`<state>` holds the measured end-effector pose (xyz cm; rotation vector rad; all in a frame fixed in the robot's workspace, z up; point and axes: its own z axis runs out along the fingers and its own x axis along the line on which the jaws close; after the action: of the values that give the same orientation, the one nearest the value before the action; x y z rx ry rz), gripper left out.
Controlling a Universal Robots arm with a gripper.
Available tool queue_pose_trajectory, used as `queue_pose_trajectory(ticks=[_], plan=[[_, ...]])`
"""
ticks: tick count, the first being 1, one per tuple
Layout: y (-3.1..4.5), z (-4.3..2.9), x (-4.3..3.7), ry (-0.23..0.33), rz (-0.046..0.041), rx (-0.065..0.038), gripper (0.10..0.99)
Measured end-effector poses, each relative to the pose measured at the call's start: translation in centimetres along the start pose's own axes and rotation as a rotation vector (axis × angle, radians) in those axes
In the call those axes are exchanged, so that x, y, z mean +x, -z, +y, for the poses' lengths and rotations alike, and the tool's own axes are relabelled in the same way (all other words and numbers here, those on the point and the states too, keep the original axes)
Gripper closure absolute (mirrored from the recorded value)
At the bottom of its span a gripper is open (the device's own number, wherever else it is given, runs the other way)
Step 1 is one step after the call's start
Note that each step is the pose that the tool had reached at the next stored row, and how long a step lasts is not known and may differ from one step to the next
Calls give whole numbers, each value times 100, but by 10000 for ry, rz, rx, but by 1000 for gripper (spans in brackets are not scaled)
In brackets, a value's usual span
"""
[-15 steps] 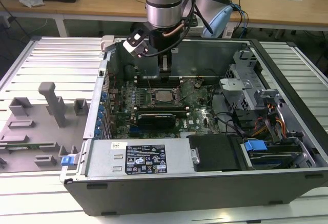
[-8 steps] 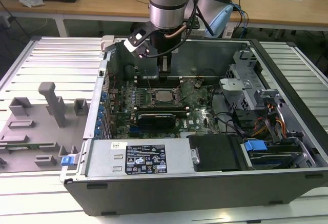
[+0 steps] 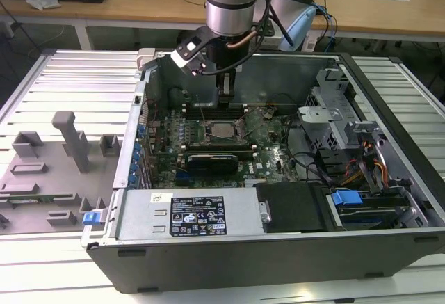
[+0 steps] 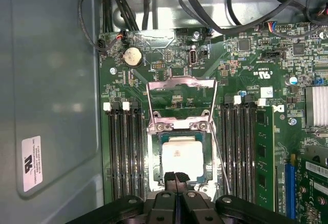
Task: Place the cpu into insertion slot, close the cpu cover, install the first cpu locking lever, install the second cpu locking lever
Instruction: 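Close the cpu cover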
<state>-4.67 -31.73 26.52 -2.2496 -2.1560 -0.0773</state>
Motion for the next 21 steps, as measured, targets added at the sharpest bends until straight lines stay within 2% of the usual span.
queue_pose_trajectory(ticks=[5, 7, 11, 16, 17, 19, 21], plan=[[-1, 57, 1, 0, -1, 1, 980], [-2, 105, 3, 0, 0, 2, 980], [-4, 258, 4, -2, -1, 12, 980], [-9, 494, 10, 21, 0, 19, 980], [-11, 574, 12, 45, 2, 22, 980], [-12, 684, 16, 144, 2, 28, 980], [-13, 737, 18, 225, 3, 32, 980]])
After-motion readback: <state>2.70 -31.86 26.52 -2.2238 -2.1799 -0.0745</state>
